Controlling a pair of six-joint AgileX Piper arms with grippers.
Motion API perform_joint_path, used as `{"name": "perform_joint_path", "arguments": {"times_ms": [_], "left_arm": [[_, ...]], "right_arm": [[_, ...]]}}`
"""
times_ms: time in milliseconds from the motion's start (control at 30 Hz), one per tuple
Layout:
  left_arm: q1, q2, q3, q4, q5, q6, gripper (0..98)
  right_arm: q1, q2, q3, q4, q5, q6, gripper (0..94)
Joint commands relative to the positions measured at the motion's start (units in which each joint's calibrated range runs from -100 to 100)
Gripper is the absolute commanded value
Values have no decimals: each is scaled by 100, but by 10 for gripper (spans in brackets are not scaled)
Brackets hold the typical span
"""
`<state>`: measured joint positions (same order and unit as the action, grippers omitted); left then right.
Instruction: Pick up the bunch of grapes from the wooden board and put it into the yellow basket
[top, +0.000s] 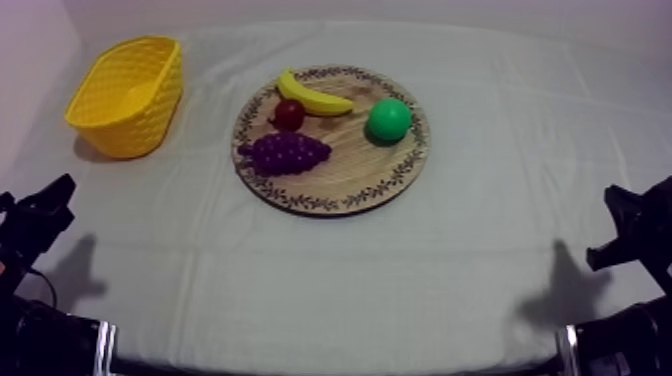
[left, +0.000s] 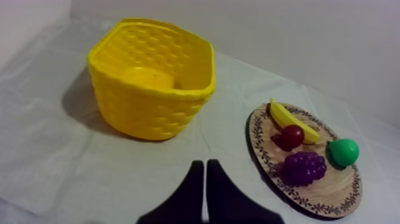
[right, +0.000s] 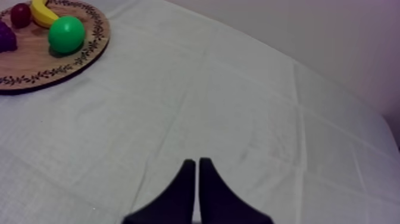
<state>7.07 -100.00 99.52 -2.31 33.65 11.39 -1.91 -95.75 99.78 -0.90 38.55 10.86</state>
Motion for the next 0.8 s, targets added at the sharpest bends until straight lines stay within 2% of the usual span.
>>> {"name": "perform_joint_path", "arguments": {"times_ms": [0,200,367,500,600,767], "left_arm": [[-1,0,4,-1,-2,1,0],[48,0,4,-1,-2,-13,0],[387,0,-3,-1,12,-114,0],[568,0,-181,-4,512,-103,0],[729,66,-258,-4,630,-217,0],[985,699,-372,-51,291,-452,0]], "right_arm": [[-1,0,0,-1,-1,1,3],[-1,0,0,-1,-1,1,3],[-1,0,0,-1,-1,1,3],[-1,0,0,-1,-1,-2,3],[-1,0,0,-1,-1,1,3],[-1,0,0,-1,-1,-2,3]]}}
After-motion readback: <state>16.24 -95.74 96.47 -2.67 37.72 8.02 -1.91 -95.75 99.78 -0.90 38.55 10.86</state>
